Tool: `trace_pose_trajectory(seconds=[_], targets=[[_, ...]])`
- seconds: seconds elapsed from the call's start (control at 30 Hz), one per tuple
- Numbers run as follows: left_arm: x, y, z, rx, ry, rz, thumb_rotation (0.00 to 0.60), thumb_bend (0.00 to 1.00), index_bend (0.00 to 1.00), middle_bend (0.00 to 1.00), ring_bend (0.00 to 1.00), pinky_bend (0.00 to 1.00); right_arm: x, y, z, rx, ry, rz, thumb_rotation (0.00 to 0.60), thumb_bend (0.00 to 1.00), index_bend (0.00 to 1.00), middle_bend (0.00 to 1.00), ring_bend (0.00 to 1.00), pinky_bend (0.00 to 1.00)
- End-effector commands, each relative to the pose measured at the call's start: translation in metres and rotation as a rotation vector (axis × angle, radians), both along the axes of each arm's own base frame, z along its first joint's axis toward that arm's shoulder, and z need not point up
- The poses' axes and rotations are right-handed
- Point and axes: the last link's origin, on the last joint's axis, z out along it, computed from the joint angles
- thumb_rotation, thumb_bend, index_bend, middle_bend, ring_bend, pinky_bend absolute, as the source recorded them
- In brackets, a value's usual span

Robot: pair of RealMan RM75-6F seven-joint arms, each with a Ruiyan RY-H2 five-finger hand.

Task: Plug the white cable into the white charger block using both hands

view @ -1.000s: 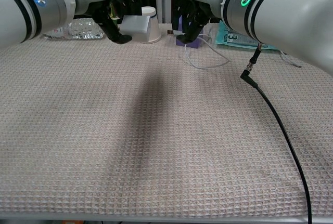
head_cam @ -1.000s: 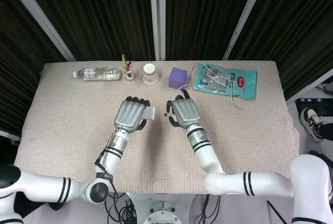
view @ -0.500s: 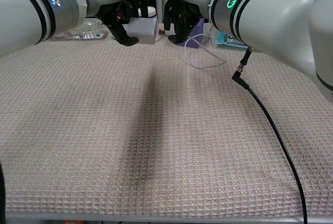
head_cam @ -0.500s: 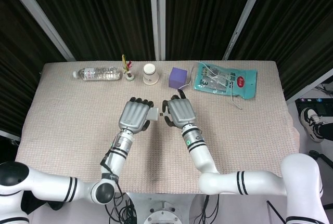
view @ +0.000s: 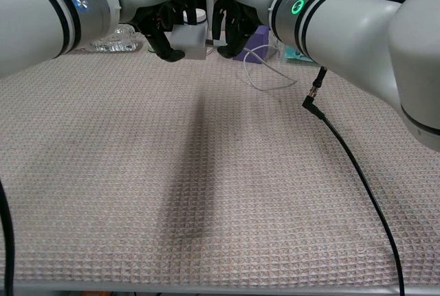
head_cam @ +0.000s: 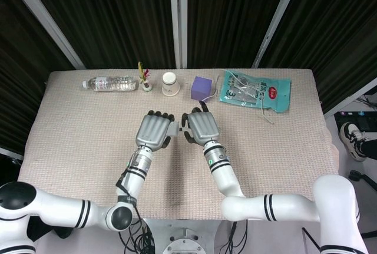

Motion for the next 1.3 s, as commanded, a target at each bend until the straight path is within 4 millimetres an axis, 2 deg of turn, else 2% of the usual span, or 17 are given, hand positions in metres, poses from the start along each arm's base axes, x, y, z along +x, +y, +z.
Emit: trace_pose_trajectory(seconds=[0.03, 1.3], targets=[[0.001, 0.0, -0.001, 0.0, -0.002, 0.002, 0.6, 0.34, 0.48, 0.45, 0.27, 0.27, 0.0, 0.0, -0.001, 0.001, 0.0, 0.0, 0.6, 0.33, 0.59, 0.54, 0.24, 0.05], [0.004, 0.003, -0.007, 0.019, -0.029, 0.035, 0.6, 0.34, 0.48, 0.45, 0.27, 0.3, 0.007, -0.008, -0.012, 0.018, -0.081, -0.061, 0.6, 0.33, 0.59, 0.54, 0.24, 0.03]])
